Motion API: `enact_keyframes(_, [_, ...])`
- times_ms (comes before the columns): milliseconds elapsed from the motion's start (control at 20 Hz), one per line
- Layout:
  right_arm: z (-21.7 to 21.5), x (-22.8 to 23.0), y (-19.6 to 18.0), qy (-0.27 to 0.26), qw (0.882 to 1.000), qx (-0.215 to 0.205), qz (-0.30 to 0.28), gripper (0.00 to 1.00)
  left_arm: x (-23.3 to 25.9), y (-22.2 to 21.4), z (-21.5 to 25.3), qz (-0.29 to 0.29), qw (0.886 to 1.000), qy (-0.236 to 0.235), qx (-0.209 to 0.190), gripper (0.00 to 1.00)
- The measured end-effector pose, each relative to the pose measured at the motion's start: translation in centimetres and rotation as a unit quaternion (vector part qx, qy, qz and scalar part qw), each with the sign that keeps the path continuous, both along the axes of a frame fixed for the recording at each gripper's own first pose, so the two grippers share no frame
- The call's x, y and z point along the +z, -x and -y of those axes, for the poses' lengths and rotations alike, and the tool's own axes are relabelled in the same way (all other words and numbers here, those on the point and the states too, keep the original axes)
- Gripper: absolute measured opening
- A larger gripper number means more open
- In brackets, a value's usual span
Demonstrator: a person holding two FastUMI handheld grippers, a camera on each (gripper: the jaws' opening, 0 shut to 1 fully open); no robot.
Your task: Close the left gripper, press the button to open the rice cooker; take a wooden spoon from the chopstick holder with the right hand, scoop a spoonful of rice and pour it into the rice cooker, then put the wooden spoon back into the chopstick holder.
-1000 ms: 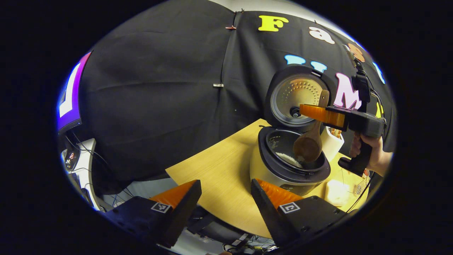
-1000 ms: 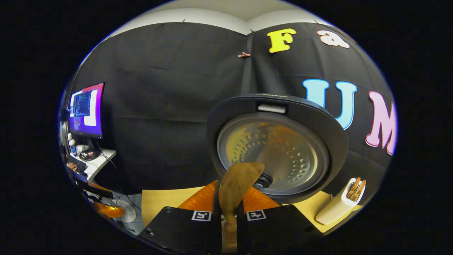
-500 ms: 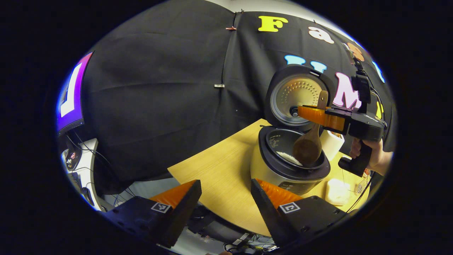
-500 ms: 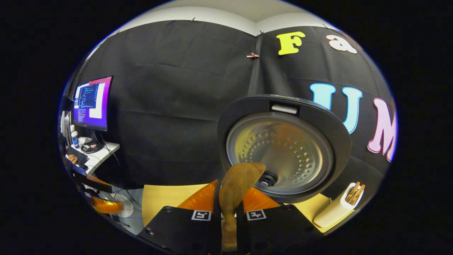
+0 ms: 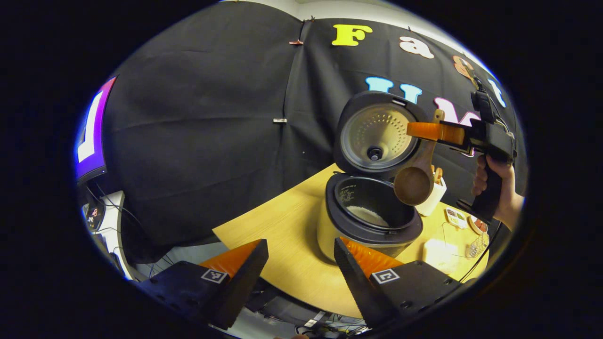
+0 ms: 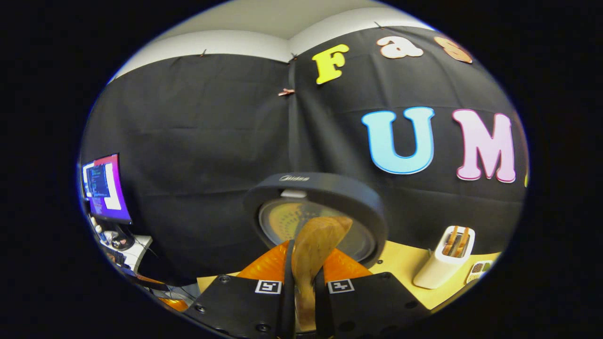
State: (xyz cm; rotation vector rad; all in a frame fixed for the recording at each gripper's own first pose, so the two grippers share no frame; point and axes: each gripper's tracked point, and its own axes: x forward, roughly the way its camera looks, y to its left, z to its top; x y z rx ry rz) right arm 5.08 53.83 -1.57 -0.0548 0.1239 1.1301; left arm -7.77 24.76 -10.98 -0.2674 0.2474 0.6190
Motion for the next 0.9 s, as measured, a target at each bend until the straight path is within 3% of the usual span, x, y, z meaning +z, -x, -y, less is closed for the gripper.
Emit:
enact_keyframes(200, [6.0,4.1,-4.3,-0.043,0.996,-0.078,-0.009,0.21,2.1,-1.8,1.7,0.015,0.999,-0.014,-0.034,0.96])
enact_keyframes(400, [14.9,6.3,-9.9,-0.082,0.98,-0.181,-0.031,0.2,3.6,-4.3,3.7,0.024,0.997,-0.022,-0.075,0.96])
enact_keyframes(650, [27.2,5.9,-16.4,-0.109,0.936,-0.325,-0.081,0.21,4.7,-7.9,6.4,0.027,0.993,-0.024,-0.116,0.95])
enact_keyframes(900, [39.9,5.5,-20.8,-0.13,0.89,-0.426,-0.097,0.2,6.2,-10.2,8.2,0.033,0.992,-0.014,-0.117,0.95])
